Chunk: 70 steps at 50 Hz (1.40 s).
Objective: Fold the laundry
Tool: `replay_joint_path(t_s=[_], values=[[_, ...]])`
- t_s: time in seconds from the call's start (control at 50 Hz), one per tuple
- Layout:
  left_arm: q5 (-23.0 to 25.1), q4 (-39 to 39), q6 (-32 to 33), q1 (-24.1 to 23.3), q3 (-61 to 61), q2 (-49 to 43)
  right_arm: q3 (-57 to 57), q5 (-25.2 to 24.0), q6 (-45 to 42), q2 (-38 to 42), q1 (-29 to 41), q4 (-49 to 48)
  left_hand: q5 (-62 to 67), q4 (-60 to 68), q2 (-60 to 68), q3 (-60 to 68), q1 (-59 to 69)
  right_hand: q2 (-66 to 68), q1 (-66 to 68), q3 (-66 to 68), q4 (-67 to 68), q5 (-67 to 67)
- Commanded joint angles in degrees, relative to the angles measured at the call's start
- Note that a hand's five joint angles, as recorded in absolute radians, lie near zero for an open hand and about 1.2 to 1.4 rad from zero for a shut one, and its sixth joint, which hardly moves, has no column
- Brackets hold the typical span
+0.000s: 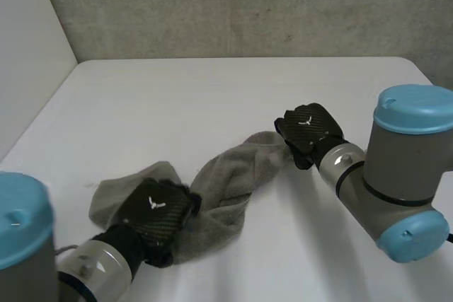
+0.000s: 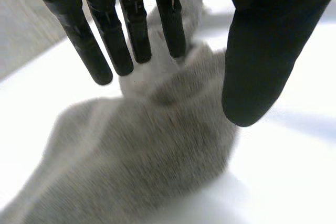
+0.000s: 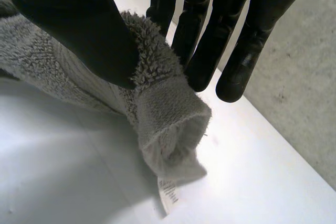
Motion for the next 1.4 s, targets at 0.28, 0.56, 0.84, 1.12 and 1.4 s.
replay_joint_path(t_s=[0.28, 0.56, 0.84, 1.12, 1.4], values=[[6.32, 1.74, -0.17, 13.12, 17.57, -13.64, 3.39, -2.92, -0.14, -4.74, -0.19, -2.15, -5.37, -5.46, -5.19, -5.19, -5.57, 12.58, 24.58, 11.96, 11.71, 13.84], [9.83, 2.0, 1.76, 14.08, 22.75, -25.85, 3.48, -3.1, -0.05, -4.65, -0.01, -2.24, -5.37, -5.46, -5.19, -5.19, -5.57, 12.58, 24.58, 11.96, 11.71, 13.84], [9.13, 1.65, 13.28, 14.08, 23.81, -29.02, 1.46, -3.18, -3.65, -2.9, -0.1, -2.06, 25.74, 25.66, 25.93, 25.92, 25.55, 12.58, 24.58, 11.96, 11.71, 13.84], [4.75, 1.82, 16.0, 14.08, 45.64, -31.48, -26.18, -1.43, -7.26, 7.64, 0.51, -3.81, 45.91, 45.83, 46.09, 46.09, 45.71, 12.58, 24.58, 11.96, 11.71, 13.84], [-1.51, 9.55, 8.63, 14.26, 56.11, -22.28, -32.12, 2.44, -6.12, 4.31, 0.6, -25.53, 45.91, 45.83, 46.09, 46.09, 45.71, 12.58, 24.58, 11.96, 11.71, 13.84]])
